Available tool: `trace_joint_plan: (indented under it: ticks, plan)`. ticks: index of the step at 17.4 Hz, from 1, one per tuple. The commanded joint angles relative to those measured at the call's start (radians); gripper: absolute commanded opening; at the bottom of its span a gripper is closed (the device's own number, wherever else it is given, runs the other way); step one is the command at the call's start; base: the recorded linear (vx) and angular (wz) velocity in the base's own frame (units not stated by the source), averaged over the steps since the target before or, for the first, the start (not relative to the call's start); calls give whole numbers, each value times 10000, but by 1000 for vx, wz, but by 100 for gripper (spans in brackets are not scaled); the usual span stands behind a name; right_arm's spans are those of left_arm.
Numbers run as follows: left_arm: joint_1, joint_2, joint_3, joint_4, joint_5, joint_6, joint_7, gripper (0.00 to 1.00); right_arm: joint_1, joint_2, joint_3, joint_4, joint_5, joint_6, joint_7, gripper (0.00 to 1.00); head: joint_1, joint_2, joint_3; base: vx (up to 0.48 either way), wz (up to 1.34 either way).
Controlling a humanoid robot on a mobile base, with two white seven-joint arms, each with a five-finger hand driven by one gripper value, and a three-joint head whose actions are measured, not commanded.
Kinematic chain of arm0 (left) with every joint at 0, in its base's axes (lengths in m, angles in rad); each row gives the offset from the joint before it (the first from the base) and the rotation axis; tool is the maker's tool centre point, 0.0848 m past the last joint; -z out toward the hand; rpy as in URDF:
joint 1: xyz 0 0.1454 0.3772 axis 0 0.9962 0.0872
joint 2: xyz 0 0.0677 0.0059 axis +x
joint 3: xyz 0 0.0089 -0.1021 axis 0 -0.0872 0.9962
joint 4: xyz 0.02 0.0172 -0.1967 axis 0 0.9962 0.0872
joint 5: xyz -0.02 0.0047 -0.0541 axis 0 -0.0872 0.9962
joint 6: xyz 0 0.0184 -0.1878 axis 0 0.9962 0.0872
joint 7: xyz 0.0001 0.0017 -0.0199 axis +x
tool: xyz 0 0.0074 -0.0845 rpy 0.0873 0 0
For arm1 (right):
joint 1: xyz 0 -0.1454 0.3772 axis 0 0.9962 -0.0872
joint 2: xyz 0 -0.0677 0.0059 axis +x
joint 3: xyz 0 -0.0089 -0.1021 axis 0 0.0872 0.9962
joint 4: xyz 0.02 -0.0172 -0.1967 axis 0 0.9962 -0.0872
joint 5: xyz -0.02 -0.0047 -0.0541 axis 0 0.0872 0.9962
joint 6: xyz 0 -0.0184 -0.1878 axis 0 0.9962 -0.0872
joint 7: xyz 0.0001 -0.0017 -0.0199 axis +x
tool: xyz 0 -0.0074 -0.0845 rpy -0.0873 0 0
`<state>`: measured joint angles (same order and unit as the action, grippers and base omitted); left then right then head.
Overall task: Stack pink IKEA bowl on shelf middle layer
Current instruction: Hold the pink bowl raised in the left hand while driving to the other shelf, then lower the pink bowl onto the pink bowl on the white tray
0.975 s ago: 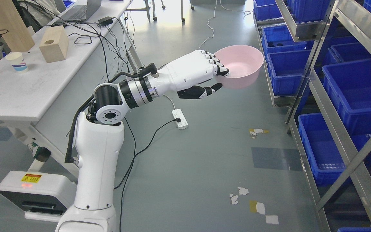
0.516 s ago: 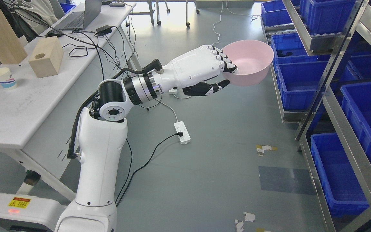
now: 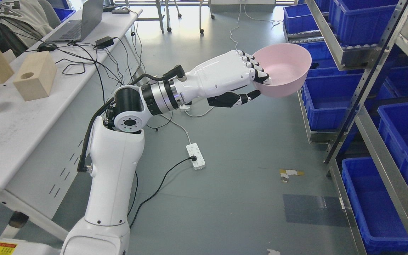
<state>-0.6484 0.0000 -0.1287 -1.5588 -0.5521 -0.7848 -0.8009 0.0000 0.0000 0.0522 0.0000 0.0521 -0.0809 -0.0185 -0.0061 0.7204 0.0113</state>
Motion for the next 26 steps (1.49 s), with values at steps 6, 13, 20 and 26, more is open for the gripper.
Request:
trace_joint_plan:
  ticks: [6, 13, 20, 26]
  plan:
    - [-202, 174, -524, 18, 106, -6, 201, 3, 46, -175, 0, -174, 0, -4, 1, 100, 0, 0, 0, 58, -706]
    - [-2561, 174, 1270, 1686, -153, -6, -13, 3, 31, -175, 0, -174, 0, -4, 1, 100, 0, 0, 0, 47, -1445]
    - [-3701, 174, 905, 3315, -2192, -6, -336, 3, 46, -175, 0, -174, 0, -4, 1, 100, 0, 0, 0, 22, -1190]
    - [-2675, 174, 688, 3270, -3345, -6, -351, 3, 46, -175, 0, -174, 0, -4, 1, 100, 0, 0, 0, 32, -700]
